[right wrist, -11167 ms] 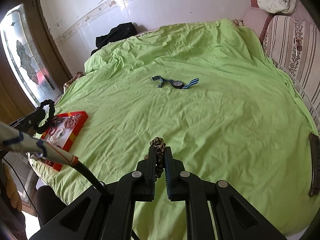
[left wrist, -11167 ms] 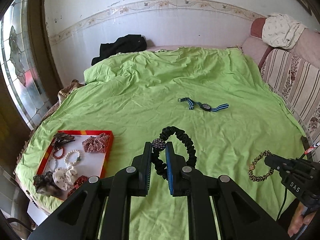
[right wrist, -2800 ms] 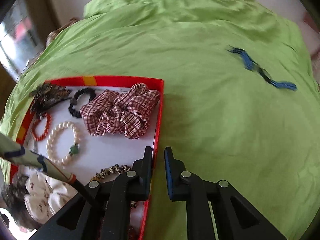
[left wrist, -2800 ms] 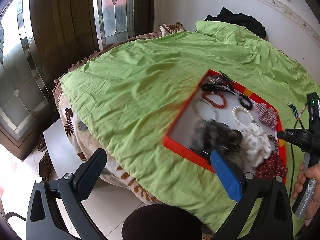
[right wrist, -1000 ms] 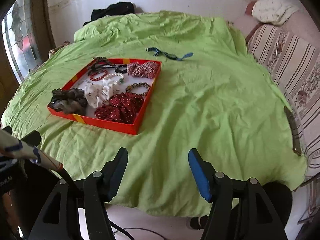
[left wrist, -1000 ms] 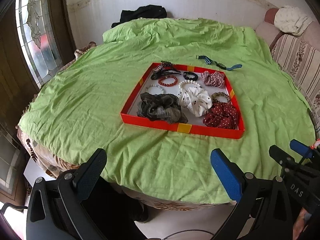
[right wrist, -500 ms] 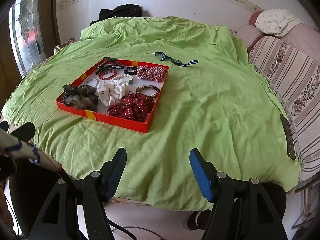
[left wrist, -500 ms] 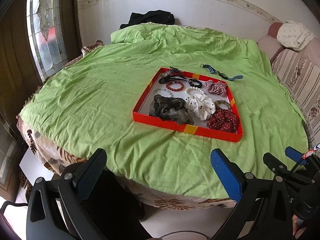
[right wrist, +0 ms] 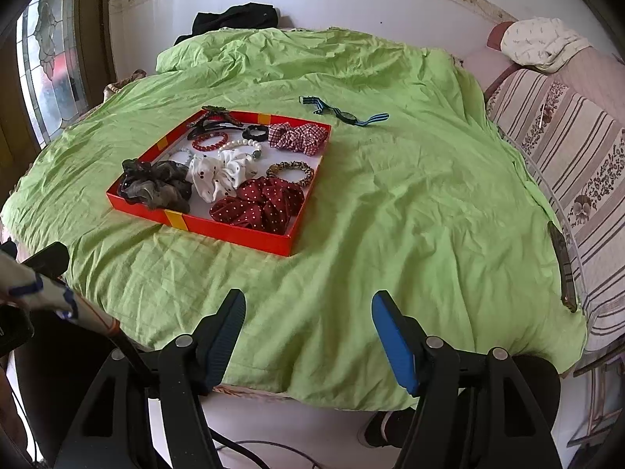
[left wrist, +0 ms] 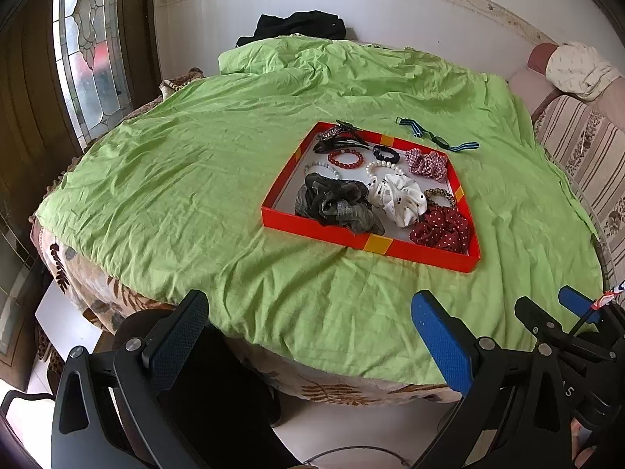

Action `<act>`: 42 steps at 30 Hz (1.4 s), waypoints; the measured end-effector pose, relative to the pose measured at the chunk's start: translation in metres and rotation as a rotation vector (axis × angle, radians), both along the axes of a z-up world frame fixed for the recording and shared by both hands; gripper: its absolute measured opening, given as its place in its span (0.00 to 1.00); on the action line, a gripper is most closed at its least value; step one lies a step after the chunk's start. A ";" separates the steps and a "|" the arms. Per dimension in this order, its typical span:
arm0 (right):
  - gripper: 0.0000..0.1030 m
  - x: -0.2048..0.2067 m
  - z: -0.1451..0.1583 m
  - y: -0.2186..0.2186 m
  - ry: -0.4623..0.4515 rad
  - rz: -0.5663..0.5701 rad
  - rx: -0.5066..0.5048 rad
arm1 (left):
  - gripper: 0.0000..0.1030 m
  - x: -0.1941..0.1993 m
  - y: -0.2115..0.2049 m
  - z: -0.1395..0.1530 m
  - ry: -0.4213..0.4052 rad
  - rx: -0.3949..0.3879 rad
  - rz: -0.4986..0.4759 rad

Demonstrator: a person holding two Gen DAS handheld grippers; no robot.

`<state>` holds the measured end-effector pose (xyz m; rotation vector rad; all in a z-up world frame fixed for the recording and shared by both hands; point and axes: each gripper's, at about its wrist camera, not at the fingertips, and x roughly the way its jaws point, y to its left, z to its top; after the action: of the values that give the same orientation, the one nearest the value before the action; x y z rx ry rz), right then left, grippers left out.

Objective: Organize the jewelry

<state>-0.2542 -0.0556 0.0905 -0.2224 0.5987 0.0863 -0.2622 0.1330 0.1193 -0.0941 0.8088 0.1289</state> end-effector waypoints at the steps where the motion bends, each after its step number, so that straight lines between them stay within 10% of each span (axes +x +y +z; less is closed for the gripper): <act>1: 0.70 0.001 0.000 0.000 0.002 -0.001 -0.001 | 1.00 0.000 0.000 0.000 0.001 -0.001 0.001; 42: 0.72 0.016 -0.018 0.001 0.054 -0.003 0.007 | 1.00 0.013 0.000 -0.023 0.076 -0.006 -0.014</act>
<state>-0.2378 -0.0547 0.0728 -0.2126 0.6527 0.0919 -0.2494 0.1334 0.0966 -0.0895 0.8860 0.1177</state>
